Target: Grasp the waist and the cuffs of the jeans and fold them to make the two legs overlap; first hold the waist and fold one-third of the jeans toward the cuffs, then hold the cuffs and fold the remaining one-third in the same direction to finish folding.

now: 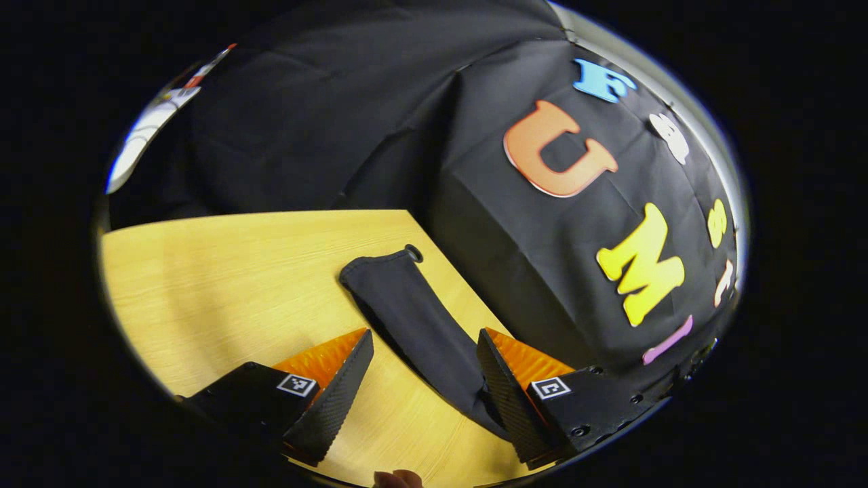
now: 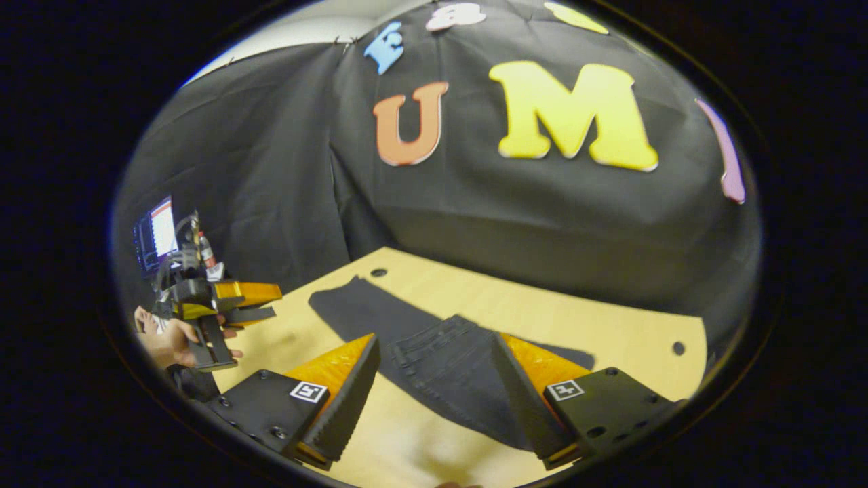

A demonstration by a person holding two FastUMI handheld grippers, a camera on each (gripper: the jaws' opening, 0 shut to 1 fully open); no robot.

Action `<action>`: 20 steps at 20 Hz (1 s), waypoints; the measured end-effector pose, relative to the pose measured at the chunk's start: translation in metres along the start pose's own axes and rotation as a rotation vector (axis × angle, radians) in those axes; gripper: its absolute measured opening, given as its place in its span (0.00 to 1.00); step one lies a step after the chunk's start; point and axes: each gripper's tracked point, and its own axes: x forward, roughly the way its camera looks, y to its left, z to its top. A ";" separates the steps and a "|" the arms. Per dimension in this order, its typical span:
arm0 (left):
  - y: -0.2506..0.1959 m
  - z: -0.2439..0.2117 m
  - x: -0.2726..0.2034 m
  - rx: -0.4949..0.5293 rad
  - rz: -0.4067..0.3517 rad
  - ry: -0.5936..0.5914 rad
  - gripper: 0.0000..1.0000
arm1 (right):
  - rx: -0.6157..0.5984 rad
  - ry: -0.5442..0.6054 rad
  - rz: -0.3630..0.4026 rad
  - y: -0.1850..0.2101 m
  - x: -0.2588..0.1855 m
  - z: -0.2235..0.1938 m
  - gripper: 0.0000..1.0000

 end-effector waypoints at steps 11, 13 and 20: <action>0.046 0.011 0.075 -0.467 0.072 0.042 0.99 | -0.068 -0.191 -0.364 -0.121 -0.173 0.087 0.98; 0.043 0.012 0.076 -0.506 0.069 0.052 0.99 | -0.043 -0.210 -0.437 -0.144 -0.201 0.096 0.98; 0.036 0.018 0.108 -0.543 0.041 0.066 0.98 | 0.110 -0.231 -0.604 -0.203 -0.254 0.102 0.98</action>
